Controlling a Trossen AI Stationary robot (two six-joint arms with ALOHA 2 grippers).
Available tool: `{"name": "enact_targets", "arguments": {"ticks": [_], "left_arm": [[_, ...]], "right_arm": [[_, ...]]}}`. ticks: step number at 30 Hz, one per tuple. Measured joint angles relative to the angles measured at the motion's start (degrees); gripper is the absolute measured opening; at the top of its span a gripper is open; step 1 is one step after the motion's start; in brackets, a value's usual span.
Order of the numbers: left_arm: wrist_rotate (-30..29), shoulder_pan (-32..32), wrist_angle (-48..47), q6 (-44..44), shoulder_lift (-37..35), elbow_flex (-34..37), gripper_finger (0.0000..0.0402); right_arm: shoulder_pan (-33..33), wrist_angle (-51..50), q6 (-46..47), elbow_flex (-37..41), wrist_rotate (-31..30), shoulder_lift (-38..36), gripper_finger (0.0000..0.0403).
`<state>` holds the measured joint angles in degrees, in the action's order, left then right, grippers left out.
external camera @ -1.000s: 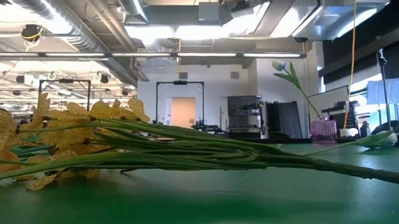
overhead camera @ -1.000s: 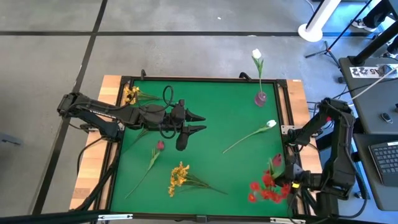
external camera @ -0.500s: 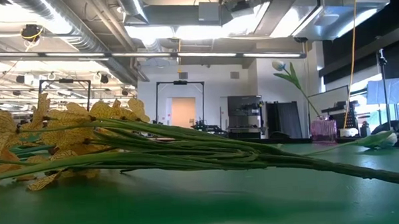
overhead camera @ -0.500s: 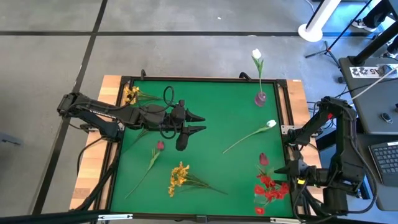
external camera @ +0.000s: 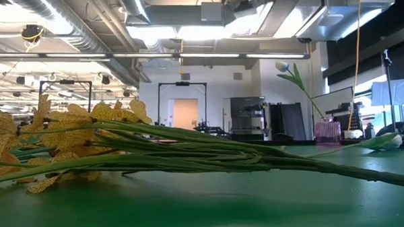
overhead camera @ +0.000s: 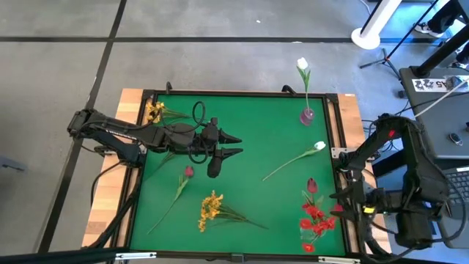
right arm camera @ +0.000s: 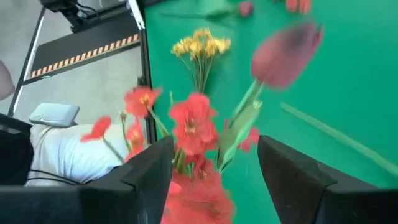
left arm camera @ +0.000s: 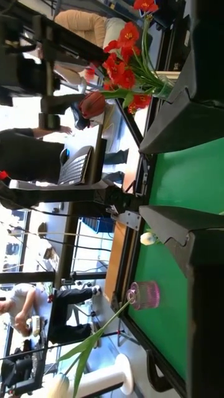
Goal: Sort flowers into vase by color
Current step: Adjust the transparent vase
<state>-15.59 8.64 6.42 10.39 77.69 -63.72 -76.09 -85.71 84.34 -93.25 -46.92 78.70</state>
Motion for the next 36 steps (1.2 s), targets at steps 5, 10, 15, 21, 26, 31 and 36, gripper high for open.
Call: {"name": "enact_targets", "arguments": {"ticks": [5,10,15,21,26,31,36], "left_arm": [[0.01,0.00,-0.71,0.01,0.00,0.00,0.0142],[0.00,0.02,-1.76,0.06,0.00,-0.02,0.0142],[0.00,0.01,-1.79,0.03,0.00,-0.04,0.0142],[0.00,0.02,-1.79,0.02,0.00,-0.04,0.0142],[0.00,0.00,-1.75,0.02,0.00,-0.04,0.0142],[0.00,0.02,-1.75,0.02,0.00,-0.04,0.0142],[0.00,0.00,-1.77,-0.28,0.00,-0.04,0.0142]], "right_arm": [[0.00,-4.59,-5.57,-3.96,-1.32,-0.02,0.0234],[0.00,-4.37,-1.74,-3.30,1.46,-1.63,0.0234],[0.00,-4.32,-0.95,-3.08,3.50,-1.73,0.0234],[-0.07,-4.02,-11.11,-3.08,-2.71,-1.75,0.0234],[-0.06,3.53,-26.57,-3.02,-11.32,-2.75,0.0234],[4.78,23.19,-52.09,-3.04,-6.59,-3.58,0.0234],[12.61,44.25,-74.62,-1.19,14.11,-3.65,0.0234]]}}
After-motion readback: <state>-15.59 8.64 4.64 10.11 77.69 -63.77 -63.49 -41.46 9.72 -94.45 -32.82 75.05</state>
